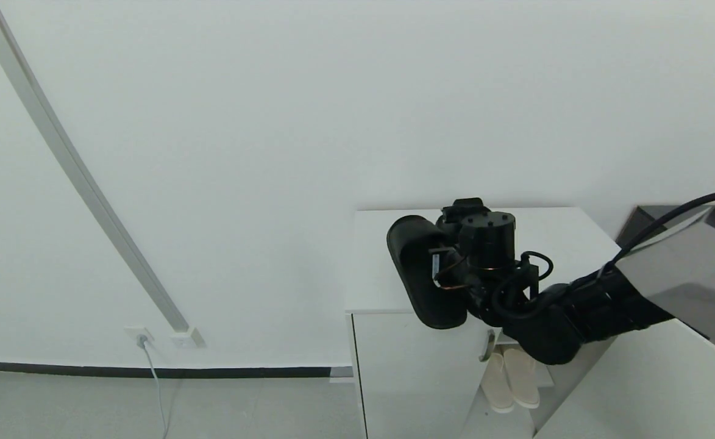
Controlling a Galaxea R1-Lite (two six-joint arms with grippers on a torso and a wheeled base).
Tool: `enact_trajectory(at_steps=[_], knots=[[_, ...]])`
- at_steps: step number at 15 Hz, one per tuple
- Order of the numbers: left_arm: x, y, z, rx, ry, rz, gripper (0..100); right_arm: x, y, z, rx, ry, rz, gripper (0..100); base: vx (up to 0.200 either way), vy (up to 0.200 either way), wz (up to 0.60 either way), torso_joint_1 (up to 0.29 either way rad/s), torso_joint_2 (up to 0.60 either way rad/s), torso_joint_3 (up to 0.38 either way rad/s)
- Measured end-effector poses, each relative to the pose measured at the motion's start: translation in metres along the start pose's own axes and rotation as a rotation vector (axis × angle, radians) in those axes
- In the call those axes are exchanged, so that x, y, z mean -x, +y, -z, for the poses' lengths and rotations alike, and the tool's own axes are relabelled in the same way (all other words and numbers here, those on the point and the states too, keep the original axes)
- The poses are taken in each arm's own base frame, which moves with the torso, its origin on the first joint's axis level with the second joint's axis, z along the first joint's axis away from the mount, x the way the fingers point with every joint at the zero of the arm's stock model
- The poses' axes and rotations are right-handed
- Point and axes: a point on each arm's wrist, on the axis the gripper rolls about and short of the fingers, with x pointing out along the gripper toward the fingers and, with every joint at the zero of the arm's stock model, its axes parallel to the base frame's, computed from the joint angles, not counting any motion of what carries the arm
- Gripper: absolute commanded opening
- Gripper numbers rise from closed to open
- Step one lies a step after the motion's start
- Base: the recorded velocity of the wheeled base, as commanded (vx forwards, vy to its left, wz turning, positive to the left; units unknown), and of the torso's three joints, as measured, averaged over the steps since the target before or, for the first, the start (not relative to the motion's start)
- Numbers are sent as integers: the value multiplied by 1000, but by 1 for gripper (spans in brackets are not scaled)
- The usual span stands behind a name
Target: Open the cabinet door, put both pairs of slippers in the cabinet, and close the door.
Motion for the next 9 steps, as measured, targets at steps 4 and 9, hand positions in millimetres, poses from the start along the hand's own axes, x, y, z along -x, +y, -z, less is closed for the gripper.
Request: enact_trajectory(at_steps=[4, 9], knots=[[0, 0, 0, -6, 1, 3, 0, 55, -16, 6, 29, 40, -153, 0, 0, 0, 0, 0, 0, 0], [0, 0, 0, -5, 1, 3, 0, 113, -29, 6, 72, 40, -327, 0, 0, 0, 0, 0, 0, 0]])
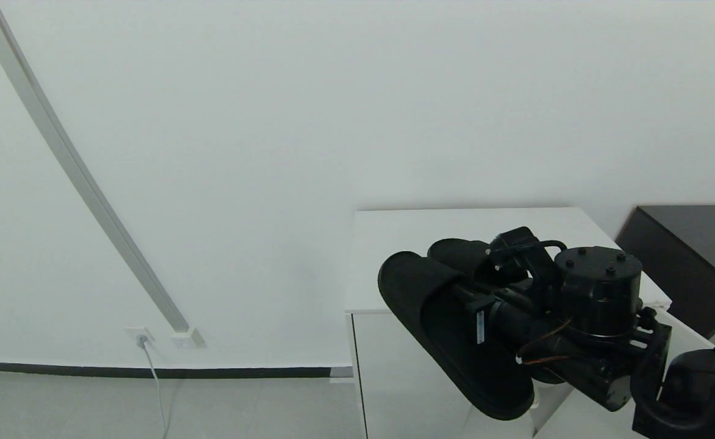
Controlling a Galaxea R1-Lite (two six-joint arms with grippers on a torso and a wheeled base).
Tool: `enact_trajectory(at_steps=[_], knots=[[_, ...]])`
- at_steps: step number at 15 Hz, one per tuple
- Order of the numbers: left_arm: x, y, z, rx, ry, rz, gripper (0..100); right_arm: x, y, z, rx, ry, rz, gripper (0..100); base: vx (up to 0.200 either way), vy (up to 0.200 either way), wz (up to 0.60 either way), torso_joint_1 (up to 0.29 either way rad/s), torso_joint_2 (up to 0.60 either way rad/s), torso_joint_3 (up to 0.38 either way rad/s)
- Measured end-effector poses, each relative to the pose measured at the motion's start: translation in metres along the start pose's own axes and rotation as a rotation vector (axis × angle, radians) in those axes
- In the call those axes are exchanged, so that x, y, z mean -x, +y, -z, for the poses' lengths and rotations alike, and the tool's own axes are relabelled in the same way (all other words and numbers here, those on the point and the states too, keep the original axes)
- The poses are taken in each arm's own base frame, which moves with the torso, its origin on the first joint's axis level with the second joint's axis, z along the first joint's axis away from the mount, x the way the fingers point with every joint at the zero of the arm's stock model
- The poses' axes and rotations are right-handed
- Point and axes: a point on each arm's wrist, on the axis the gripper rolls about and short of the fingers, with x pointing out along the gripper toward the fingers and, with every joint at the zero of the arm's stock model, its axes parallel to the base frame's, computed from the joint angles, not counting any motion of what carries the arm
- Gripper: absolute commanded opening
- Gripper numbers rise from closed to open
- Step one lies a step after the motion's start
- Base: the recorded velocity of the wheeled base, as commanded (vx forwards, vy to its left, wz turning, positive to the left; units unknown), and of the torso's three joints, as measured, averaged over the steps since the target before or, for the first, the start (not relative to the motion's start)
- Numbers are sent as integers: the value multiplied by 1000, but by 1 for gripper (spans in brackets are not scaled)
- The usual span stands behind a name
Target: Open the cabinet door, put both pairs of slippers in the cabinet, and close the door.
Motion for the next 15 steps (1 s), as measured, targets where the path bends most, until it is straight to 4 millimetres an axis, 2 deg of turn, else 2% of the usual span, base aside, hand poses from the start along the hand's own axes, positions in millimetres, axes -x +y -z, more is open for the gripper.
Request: enact_trajectory(at_steps=[6, 15], knots=[[0, 0, 0, 1, -1, 0, 0, 6, 5, -6, -1, -21, -18, 0, 0, 0, 0, 0, 0, 0], [0, 0, 0, 4, -1, -1, 0, 7, 6, -4, 1, -16, -21, 0, -200, 0, 0, 1, 3, 3]])
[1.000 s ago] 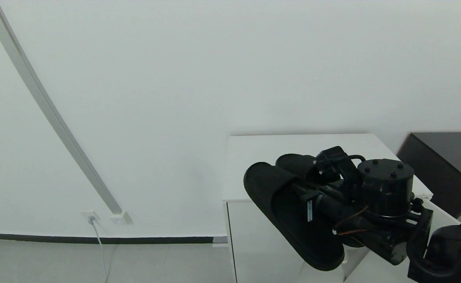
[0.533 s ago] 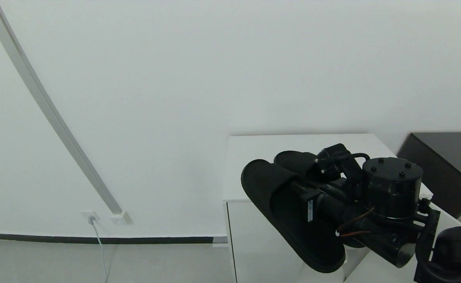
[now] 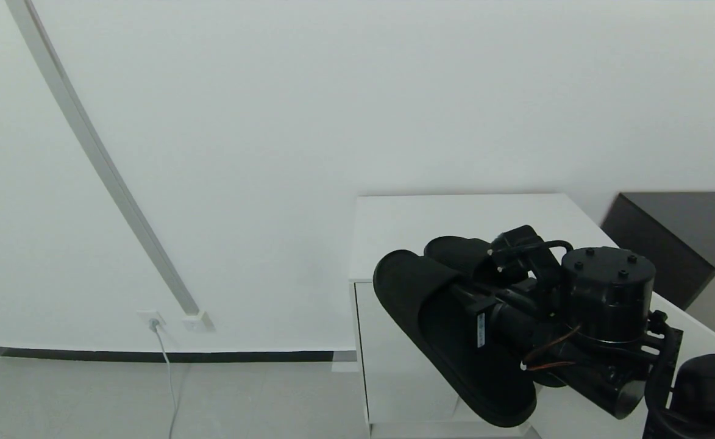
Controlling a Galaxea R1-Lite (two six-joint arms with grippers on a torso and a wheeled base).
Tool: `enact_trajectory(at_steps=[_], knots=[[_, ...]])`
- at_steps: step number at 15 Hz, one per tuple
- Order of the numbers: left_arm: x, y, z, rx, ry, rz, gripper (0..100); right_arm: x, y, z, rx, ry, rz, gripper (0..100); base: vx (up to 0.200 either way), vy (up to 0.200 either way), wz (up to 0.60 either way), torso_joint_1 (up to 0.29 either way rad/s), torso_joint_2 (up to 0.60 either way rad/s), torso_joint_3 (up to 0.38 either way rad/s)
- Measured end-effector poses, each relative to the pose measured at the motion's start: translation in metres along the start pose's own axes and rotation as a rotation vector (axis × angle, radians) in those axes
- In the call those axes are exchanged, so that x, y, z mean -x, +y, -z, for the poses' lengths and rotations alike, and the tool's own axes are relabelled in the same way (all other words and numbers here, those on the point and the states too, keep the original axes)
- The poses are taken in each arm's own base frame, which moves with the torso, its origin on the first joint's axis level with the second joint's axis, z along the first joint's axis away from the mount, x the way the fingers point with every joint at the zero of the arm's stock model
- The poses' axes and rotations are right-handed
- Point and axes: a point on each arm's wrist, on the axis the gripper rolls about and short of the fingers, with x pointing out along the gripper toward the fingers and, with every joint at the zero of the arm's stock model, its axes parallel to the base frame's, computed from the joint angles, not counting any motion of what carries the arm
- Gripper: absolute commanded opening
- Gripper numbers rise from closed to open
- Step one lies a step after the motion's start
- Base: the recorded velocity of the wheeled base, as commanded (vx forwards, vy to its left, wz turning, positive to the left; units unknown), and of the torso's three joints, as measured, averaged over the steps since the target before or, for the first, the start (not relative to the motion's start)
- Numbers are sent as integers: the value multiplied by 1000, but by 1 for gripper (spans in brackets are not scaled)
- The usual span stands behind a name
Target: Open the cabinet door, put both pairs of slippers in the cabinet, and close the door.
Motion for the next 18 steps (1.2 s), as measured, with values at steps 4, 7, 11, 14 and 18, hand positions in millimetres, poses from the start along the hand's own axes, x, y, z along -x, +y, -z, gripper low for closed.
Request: enact_trajectory(at_steps=[4, 7, 11, 14, 18], knots=[[0, 0, 0, 1, 0, 0, 0, 2, 1, 2, 2, 5, -5, 0, 0, 0, 0, 0, 0, 0], [0, 0, 0, 1, 1, 0, 0, 2, 2, 2, 2, 6, -7, 0, 0, 0, 0, 0, 0, 0], [0, 0, 0, 0, 0, 0, 0, 2, 5, 2, 4, 8, -15, 0, 0, 0, 0, 0, 0, 0], [0, 0, 0, 0, 0, 0, 0, 3, 6, 3, 5, 10, -20, 0, 0, 0, 0, 0, 0, 0], [0, 0, 0, 0, 0, 0, 0, 3, 8, 3, 7, 11, -25, 0, 0, -100, 0, 4, 1, -1]])
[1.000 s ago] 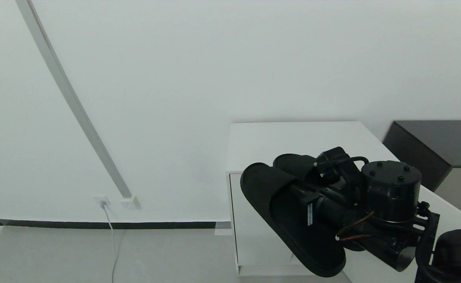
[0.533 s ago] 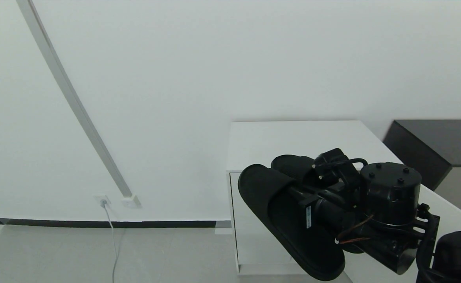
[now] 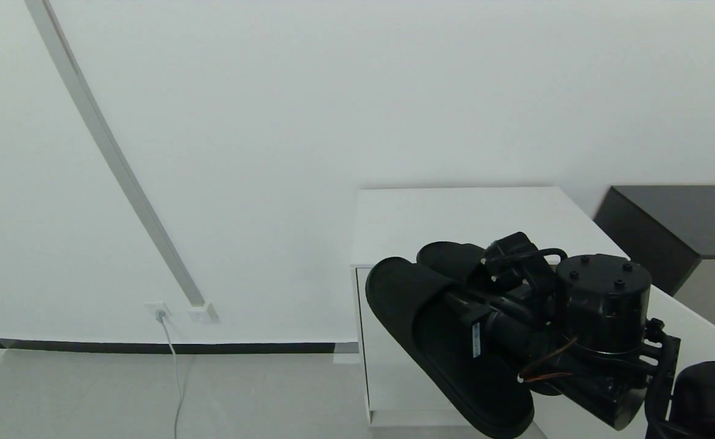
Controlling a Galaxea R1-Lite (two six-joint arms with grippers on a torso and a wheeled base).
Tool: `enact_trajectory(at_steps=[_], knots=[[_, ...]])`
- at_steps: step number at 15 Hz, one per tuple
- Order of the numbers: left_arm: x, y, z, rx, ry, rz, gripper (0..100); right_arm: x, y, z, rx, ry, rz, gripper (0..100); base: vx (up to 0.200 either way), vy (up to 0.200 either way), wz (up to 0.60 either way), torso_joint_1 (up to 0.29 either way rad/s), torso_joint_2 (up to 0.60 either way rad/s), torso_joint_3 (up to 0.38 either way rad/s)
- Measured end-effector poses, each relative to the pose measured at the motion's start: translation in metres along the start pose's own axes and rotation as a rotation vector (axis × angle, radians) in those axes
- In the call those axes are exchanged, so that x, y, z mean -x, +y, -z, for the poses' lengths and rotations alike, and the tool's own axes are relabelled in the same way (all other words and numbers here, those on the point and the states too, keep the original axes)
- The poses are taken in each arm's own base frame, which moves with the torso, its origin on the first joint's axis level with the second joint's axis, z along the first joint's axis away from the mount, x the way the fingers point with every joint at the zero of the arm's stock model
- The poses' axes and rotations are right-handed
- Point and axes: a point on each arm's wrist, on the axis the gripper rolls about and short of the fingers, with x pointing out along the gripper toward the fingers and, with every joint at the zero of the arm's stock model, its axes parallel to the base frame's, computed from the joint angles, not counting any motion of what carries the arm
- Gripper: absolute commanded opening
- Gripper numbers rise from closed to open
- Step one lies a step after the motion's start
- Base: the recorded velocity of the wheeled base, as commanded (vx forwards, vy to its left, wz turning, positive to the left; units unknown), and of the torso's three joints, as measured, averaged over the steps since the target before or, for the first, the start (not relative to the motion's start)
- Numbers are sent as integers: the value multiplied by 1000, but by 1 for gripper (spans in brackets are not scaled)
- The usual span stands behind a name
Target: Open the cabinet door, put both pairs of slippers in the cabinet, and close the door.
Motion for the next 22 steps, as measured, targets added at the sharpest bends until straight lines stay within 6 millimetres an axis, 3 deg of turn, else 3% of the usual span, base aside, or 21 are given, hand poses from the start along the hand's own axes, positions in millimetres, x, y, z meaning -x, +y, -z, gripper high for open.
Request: enact_trajectory(at_steps=[22], knots=[[0, 0, 0, 0, -1, 0, 0, 1, 1, 3, 4, 9, -4, 0, 0, -191, 0, 2, 3, 1]])
